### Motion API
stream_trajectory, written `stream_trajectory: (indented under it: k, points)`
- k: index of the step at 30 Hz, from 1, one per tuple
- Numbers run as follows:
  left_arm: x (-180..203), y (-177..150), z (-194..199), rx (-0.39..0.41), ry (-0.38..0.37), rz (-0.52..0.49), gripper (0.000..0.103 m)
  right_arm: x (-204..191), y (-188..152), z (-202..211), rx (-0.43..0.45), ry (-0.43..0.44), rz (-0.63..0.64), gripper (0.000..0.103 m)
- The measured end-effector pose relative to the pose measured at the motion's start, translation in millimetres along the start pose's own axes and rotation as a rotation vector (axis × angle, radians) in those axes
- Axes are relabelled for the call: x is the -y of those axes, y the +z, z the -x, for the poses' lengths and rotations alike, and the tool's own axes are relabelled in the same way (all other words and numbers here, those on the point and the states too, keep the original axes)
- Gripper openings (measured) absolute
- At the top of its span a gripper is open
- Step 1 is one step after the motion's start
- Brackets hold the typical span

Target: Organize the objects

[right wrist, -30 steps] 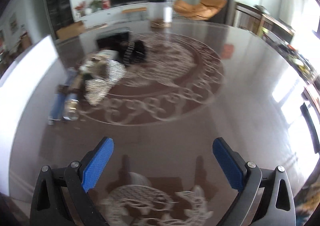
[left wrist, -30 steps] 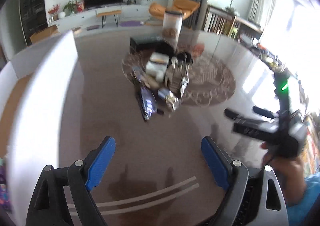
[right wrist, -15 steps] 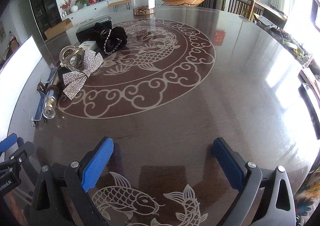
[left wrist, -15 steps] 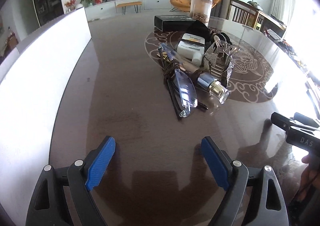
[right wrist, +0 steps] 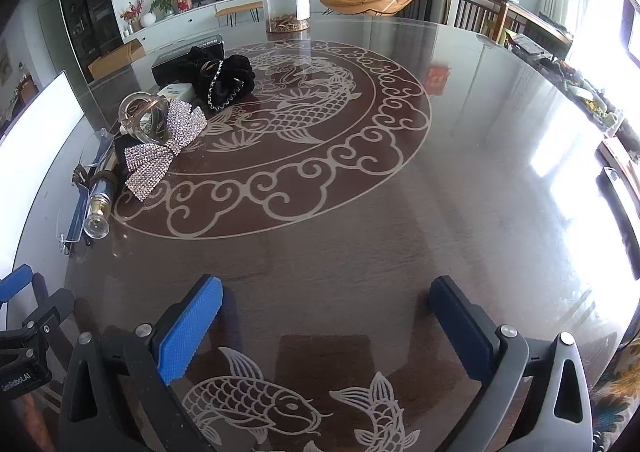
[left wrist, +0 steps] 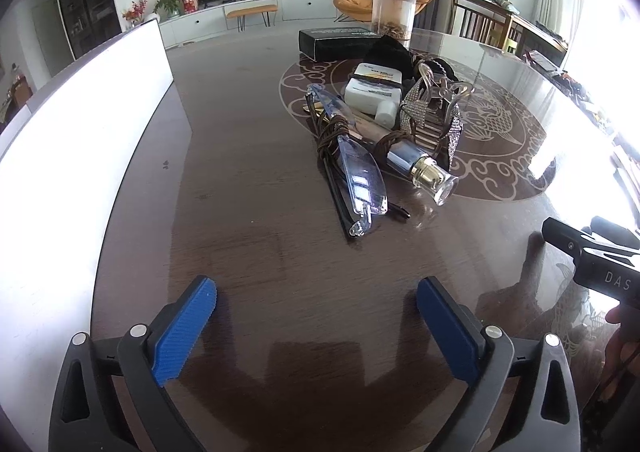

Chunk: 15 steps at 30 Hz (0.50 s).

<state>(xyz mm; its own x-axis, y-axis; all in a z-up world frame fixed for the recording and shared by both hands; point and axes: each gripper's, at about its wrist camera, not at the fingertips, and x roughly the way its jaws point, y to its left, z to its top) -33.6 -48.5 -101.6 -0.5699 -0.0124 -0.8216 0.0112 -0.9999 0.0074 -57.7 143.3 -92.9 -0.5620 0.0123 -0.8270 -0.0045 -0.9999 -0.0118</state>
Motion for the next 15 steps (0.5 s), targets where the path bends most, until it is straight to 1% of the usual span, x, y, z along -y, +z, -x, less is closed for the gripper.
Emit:
stream_trajectory:
  k: [15]
  points:
    - [0.1, -0.7, 0.7, 0.000, -0.001, 0.000, 0.103, 0.1, -0.4, 0.6, 0.006, -0.002, -0.001, 0.103]
